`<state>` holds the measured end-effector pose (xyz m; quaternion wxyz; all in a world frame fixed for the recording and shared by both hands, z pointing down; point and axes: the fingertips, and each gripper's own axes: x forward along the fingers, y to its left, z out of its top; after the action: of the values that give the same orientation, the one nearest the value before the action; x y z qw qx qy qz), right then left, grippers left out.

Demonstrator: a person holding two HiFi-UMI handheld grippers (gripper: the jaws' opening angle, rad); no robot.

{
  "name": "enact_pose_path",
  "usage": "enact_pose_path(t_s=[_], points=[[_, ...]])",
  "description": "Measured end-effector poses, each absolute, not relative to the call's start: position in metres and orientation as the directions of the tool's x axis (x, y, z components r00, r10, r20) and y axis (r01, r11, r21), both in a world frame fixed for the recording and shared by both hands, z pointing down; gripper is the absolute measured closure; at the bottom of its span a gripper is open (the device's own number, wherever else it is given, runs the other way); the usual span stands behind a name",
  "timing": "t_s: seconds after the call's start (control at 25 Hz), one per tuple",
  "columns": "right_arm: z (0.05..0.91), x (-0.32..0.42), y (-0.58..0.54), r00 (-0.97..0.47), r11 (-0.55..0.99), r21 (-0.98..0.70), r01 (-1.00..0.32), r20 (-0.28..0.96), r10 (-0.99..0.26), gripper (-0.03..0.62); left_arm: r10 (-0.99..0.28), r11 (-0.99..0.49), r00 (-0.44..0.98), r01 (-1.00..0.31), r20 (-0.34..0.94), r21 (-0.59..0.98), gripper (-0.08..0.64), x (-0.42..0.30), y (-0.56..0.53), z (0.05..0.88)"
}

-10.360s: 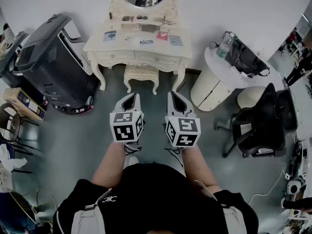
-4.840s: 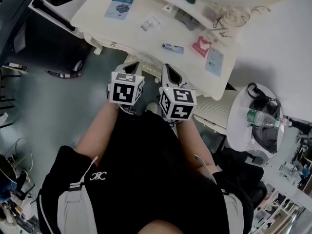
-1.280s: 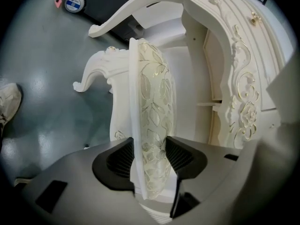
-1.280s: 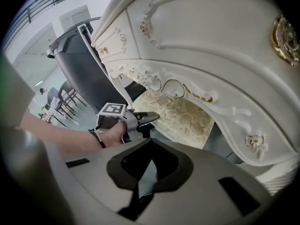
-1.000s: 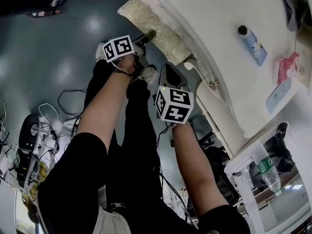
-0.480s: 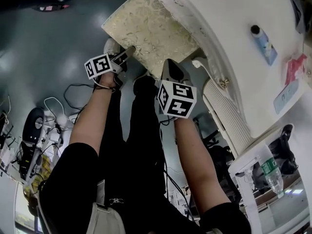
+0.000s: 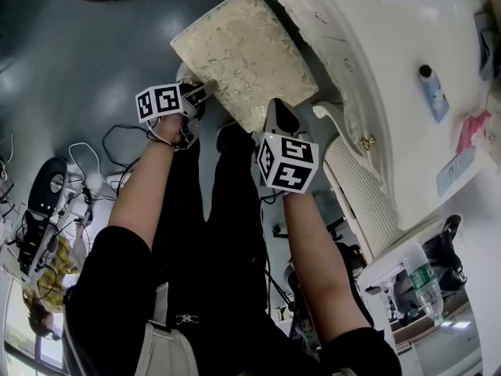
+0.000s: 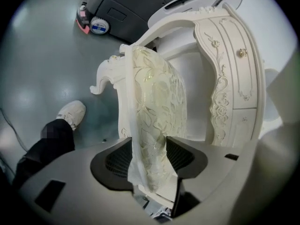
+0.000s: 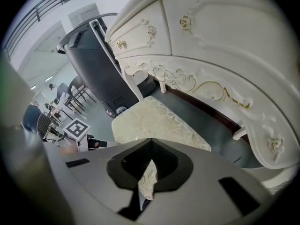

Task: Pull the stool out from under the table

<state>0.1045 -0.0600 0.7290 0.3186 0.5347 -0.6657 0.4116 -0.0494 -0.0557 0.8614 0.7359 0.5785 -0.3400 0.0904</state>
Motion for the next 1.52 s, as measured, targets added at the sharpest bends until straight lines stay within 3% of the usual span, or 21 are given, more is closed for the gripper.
enact_pose_path(t_s=[0.08,0.12,0.36,0.6,0.92,1.2,1.52], points=[[0.724,0.1,-0.064,-0.227,0.105,-0.202,-0.974,0.86,-0.456,0.584,-0.219,0.293,0.716,-0.599,0.663,0.745,0.377,-0.057,-0.053,0.851],[0.721,0.099,-0.066,-0.227,0.112,-0.197,-0.974,0.859,-0.46,0.584,-0.203,0.265,0.688,-0.646,0.696,0.716,0.555,-0.061,-0.053,0.843],[0.695,0.092,-0.082,-0.223,0.093,-0.204,-0.975,0.84,-0.495,0.584,-0.182,0.042,0.516,-0.847,0.837,0.531,0.557,-0.074,-0.064,0.779],[0.608,0.082,-0.1,-0.251,0.081,-0.253,-0.964,0.764,-0.594,0.584,-0.286,-0.194,0.453,-0.89,0.844,0.412,0.557,-0.055,-0.109,0.668],[0.474,0.104,-0.097,-0.208,0.109,-0.193,-0.975,0.627,-0.75,0.584,-0.383,-0.49,0.581,-0.787,0.718,0.375,0.557,0.028,-0.159,0.506],[0.377,0.153,-0.113,-0.043,-0.053,-0.178,-0.983,0.496,-0.867,0.584,-0.419,-0.642,0.702,-0.678,0.577,0.359,0.557,0.099,-0.178,0.384],[0.261,0.22,-0.126,0.153,-0.206,-0.193,-0.959,0.257,-0.954,0.584,-0.432,-0.781,0.796,-0.565,0.423,0.267,0.557,0.154,-0.184,0.269]])
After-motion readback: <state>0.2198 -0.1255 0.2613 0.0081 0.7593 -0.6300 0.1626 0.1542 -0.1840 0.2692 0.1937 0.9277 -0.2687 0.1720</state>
